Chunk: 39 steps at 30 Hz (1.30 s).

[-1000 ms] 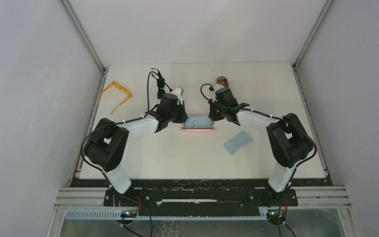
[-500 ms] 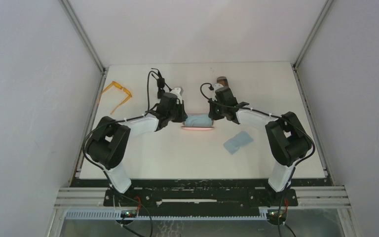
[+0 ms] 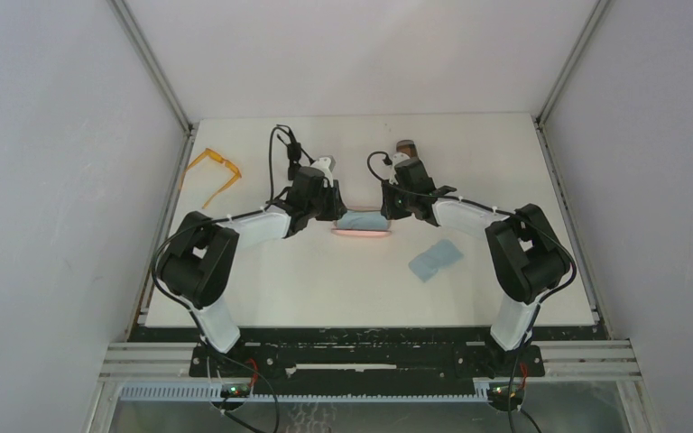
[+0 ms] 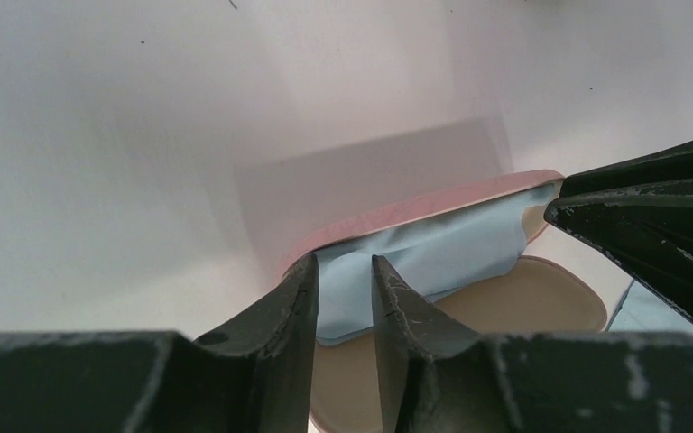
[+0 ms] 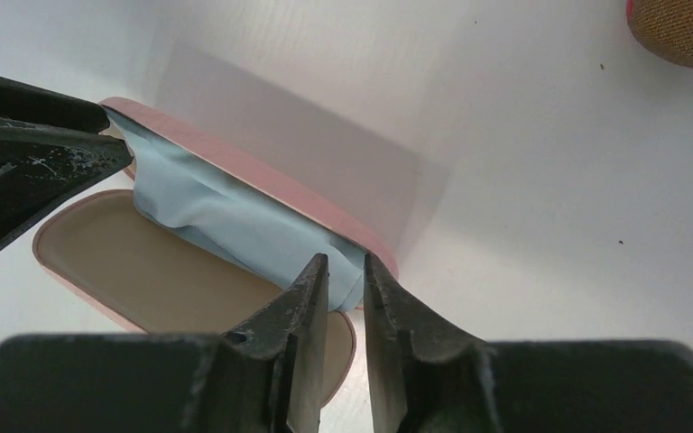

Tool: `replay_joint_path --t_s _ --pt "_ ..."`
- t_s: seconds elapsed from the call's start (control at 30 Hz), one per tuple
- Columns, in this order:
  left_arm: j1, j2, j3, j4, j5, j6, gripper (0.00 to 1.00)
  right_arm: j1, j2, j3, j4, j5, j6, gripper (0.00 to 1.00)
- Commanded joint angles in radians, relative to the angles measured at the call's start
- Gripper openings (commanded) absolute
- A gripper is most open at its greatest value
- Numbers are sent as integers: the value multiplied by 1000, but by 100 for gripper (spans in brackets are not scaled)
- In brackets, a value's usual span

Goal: Organize the sunglasses
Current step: Place the glasses cleaning cloth in the sunglasses case, then pick up the sunglasses from the center of the board.

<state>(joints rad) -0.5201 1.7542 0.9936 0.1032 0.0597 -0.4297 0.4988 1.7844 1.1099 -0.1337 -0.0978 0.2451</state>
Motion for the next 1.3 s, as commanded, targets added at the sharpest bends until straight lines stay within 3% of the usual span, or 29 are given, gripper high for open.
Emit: replay_joint_path --t_s 0.0,0.7,1.27 --pt "8 -6 51 38 5 19 34 -7 -35 40 3 11 -16 22" --pt "8 -185 -43 25 10 -14 43 -9 -187 -33 -42 71 -30 32" --pt "84 -491 -242 -153 -237 -81 45 -9 -477 -265 -95 106 34 40"
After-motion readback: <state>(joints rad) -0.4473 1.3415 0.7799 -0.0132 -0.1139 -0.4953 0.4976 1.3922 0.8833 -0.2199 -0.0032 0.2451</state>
